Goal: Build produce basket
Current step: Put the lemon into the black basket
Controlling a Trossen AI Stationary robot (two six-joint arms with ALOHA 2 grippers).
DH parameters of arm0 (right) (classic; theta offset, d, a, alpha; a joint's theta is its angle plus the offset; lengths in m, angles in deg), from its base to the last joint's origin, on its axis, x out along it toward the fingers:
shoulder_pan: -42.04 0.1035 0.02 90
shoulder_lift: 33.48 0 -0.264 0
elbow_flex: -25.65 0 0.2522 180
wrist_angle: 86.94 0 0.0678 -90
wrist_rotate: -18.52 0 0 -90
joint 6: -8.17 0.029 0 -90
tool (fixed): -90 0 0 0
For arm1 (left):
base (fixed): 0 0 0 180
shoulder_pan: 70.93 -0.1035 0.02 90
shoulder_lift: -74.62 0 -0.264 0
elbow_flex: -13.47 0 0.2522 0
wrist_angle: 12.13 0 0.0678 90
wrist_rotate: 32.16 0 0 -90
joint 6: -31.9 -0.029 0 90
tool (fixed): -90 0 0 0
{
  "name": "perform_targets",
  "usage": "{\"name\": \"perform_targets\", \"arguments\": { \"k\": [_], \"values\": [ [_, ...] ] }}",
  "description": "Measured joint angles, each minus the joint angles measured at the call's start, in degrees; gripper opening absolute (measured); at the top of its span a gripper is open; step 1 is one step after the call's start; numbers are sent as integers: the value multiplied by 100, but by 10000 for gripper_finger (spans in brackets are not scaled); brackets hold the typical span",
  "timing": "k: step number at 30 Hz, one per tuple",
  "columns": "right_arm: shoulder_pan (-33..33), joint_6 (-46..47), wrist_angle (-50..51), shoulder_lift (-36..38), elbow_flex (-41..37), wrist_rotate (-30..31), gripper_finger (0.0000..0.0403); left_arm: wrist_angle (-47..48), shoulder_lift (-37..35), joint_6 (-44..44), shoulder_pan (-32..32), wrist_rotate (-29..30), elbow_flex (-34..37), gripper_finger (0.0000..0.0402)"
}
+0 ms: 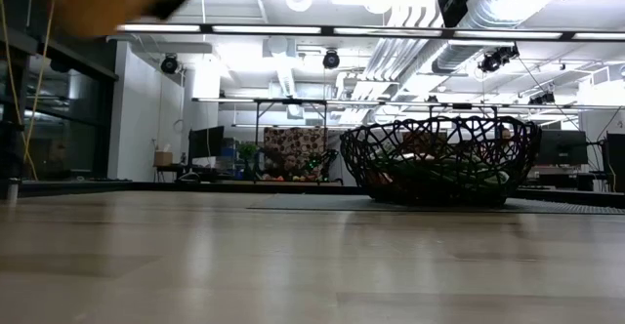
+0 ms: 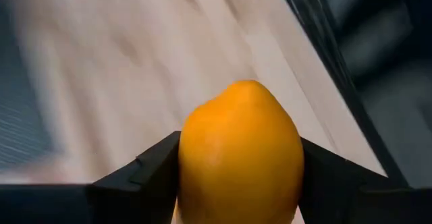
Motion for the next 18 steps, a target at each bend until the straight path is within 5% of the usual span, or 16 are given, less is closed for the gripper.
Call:
{"name": "perform_targets", "arguments": {
  "k": [9, 18],
  "values": [
    [0, -2, 0, 0, 0, -3, 0, -2948, -539, 133, -2066, 265, -2, 222],
    [-2, -4, -148, 0, 0, -1, 0, -6467, -659, 927, -2546, 285, 1431, 222]
  ]
}}
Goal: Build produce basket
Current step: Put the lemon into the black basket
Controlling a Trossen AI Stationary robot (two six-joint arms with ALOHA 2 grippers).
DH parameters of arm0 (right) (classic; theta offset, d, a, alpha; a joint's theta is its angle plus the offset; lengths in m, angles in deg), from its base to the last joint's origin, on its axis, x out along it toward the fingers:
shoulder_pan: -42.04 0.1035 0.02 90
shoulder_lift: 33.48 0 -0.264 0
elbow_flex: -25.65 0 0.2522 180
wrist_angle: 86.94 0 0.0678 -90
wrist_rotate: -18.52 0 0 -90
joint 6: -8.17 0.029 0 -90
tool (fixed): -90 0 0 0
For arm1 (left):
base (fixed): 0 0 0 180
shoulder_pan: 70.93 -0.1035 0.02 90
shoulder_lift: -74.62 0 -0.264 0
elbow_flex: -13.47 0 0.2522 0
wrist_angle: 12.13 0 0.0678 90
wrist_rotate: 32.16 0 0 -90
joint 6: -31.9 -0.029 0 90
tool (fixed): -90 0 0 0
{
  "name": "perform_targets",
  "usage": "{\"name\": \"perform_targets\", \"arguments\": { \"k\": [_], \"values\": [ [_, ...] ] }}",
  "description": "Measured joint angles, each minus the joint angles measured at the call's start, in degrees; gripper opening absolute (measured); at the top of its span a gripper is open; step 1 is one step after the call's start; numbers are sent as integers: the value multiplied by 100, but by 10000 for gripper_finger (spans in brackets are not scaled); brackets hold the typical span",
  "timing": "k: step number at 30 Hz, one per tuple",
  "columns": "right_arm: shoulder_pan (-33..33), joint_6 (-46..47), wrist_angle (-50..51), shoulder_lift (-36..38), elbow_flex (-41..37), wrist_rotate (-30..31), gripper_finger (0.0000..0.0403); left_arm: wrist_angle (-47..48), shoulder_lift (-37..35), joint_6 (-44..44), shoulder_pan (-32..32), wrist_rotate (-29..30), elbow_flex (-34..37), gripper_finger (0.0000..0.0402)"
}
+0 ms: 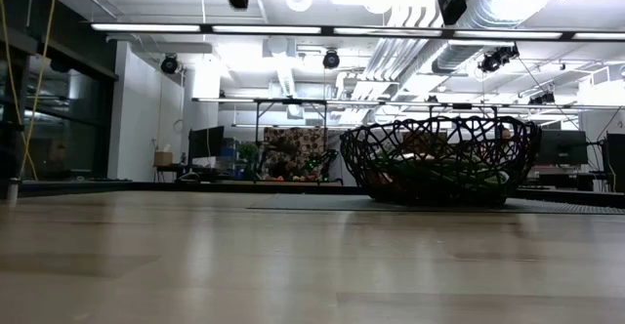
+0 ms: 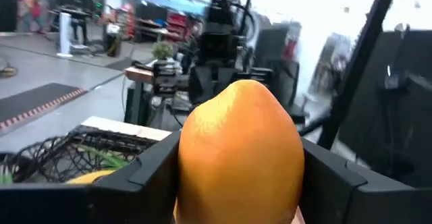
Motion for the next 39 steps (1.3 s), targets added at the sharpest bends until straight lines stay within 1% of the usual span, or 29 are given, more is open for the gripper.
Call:
{"name": "perform_targets", "arguments": {
  "k": [2, 5, 7, 20, 24, 27, 32, 36, 39],
  "values": [
    [2, -24, -104, 0, 0, 0, 0, -557, 10, 162, 12, 156, 372, 222],
    [2, -96, -185, -23, 0, 2, 0, -979, 11, 166, 78, 439, 680, 223],
    [0, -92, -197, -58, 0, 2, 0, -946, 11, 163, 98, 556, 713, 223],
    [6, -44, -284, -101, 0, 5, 0, -970, 11, 172, 94, 556, 708, 223],
    [6, 256, -268, -157, 81, 327, 6, -969, 11, 443, 94, 556, 708, 223],
    [6, 159, 141, -399, 389, 578, 37, -981, 48, 632, 94, 575, 707, 223],
    [21, -267, 908, -1214, 1266, 550, 132, -940, 120, 997, 96, 783, 596, 223],
    [129, -1132, 1769, -1870, 2112, 534, 211, -900, 246, 1344, 92, 899, 385, 223],
    [214, -1682, 2291, -2294, 2753, 570, 255, -920, 264, 1686, 63, 897, 247, 223]
  ]
}}
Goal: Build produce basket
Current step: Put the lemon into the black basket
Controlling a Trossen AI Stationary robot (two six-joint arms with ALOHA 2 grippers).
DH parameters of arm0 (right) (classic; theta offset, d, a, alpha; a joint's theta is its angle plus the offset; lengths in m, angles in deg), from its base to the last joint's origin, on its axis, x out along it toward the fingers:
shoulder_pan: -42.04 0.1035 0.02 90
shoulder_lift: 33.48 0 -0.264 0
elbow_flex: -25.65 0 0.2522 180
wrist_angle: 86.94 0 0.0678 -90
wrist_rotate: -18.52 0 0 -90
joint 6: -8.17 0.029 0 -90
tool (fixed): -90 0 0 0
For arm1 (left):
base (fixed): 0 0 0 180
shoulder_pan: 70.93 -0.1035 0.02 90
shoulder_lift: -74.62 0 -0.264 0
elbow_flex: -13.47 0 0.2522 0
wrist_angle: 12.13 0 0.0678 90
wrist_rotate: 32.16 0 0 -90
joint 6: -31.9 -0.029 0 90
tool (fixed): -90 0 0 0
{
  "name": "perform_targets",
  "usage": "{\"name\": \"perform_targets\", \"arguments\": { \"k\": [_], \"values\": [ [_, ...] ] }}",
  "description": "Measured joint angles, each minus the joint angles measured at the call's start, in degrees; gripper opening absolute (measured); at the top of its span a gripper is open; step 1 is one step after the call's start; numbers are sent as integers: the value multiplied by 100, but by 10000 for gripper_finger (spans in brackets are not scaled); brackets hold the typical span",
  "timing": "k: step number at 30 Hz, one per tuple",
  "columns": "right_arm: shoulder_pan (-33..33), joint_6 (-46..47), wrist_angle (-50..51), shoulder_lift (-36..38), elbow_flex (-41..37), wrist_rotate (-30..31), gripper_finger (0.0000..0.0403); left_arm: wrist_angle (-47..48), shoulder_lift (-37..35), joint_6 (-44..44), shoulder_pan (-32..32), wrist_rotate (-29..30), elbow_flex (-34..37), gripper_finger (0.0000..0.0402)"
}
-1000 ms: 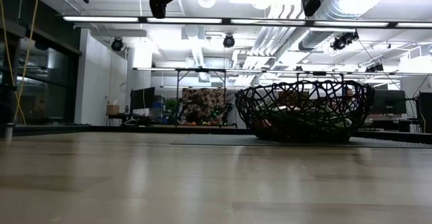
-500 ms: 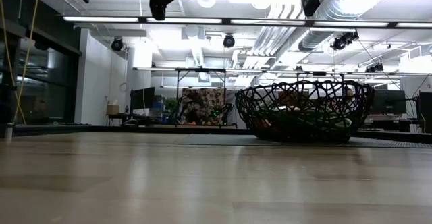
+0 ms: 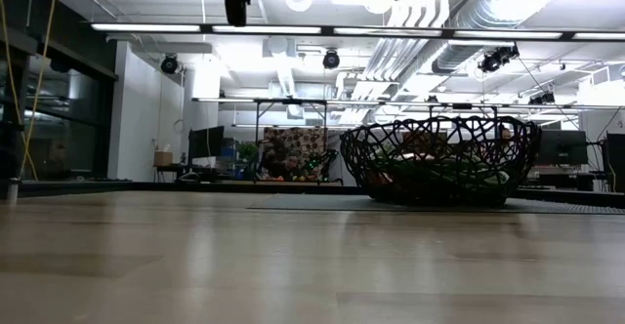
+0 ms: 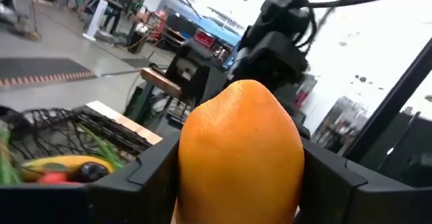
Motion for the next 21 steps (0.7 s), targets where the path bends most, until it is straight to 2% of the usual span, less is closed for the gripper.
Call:
{"name": "perform_targets", "arguments": {
  "k": [5, 11, 15, 21],
  "values": [
    [173, -1119, 680, -491, 952, 614, 299, -4, 4, 1040, -112, -4, -64, 223],
    [430, -2074, 643, -871, 1571, 1756, 313, -51, 4, 2632, -287, 276, -65, 223],
    [444, -2025, 471, -1070, 1663, 1659, 314, -103, 4, 3410, -364, 279, -65, 223],
    [473, -2042, -29, -1296, 1667, 1856, 314, -149, 4, 4024, -369, 276, -65, 223]
  ]
}}
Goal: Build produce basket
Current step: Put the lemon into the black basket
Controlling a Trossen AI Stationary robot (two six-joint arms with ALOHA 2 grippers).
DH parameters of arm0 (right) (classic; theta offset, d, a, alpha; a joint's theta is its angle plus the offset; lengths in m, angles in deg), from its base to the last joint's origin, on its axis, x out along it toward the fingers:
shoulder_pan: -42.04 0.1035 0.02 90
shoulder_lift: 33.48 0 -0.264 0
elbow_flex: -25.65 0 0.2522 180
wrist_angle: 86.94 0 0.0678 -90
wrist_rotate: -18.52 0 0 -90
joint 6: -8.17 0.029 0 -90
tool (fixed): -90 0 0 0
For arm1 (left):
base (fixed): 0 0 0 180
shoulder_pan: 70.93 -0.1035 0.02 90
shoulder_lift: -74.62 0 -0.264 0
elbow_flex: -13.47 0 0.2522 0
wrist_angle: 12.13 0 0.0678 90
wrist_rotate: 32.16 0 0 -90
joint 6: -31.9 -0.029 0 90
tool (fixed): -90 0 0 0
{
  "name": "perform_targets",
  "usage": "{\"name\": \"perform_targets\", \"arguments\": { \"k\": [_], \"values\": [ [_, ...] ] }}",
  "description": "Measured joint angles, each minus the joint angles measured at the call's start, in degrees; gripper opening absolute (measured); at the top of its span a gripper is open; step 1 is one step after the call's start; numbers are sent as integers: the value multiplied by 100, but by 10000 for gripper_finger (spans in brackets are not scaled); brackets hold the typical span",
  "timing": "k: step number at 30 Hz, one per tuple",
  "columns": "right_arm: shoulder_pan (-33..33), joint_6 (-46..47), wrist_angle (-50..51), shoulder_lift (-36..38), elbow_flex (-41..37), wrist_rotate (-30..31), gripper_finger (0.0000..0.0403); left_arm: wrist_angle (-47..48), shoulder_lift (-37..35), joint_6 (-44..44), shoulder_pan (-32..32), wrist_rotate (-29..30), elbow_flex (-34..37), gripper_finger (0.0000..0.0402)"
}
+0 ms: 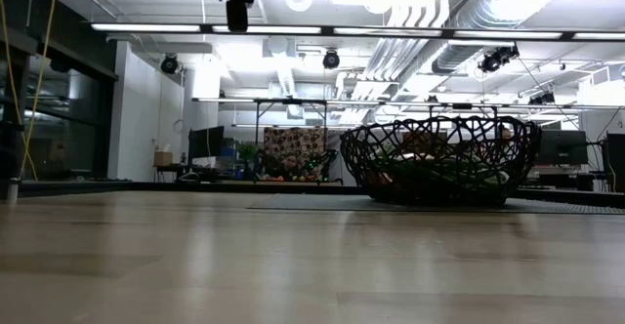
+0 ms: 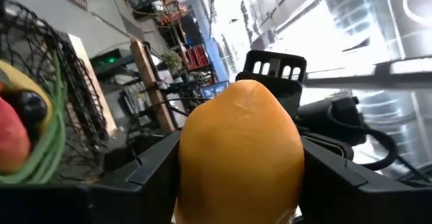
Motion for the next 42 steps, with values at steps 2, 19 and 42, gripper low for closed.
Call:
{"name": "perform_targets", "arguments": {
  "k": [2, 19, 42],
  "values": [
    [38, -198, -84, 2, 0, 30, 314, -10, 0, 263, 0, -65, 0, 223],
    [161, -119, -490, 4, 0, 97, 314, -70, 0, 477, -190, -1295, 0, 223],
    [361, 583, -487, 8, 0, 192, 363, -242, -4, 305, -190, -1275, 0, 223]
  ]
}}
